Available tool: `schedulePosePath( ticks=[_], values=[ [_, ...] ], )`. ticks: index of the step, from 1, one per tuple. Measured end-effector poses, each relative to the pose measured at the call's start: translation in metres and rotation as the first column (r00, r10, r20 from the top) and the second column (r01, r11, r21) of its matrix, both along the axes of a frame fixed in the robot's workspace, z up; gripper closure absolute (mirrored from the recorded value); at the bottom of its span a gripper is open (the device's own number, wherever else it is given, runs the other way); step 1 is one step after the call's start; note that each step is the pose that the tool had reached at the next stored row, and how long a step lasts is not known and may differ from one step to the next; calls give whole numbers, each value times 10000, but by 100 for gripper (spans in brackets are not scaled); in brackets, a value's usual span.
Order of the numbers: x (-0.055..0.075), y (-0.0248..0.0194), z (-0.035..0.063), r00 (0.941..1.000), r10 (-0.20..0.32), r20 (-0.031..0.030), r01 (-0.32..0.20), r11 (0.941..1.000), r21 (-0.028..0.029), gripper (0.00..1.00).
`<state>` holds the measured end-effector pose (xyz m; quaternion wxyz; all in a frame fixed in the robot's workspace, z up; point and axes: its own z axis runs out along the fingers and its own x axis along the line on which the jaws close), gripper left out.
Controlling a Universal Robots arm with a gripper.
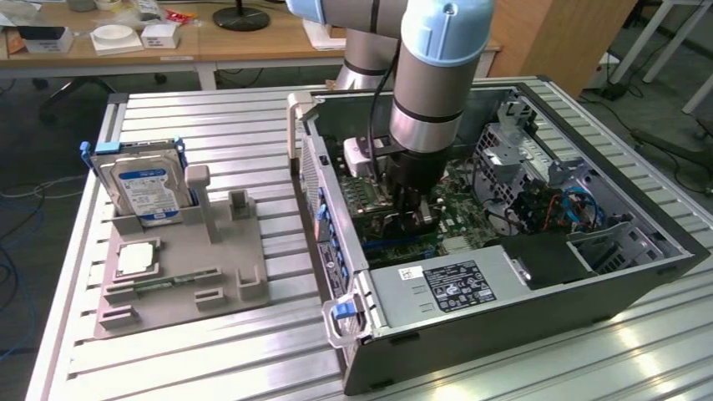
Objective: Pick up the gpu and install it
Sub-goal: 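Insert the gpu into the slot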
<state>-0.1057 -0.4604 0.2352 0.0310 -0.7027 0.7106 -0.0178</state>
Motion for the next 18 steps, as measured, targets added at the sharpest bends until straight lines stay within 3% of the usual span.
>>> schedulePosePath(
  ticks=[18],
  values=[
    [-1, 0, 37, 10000, 0, 9, 0, 10000, 2, 73]
  ],
)
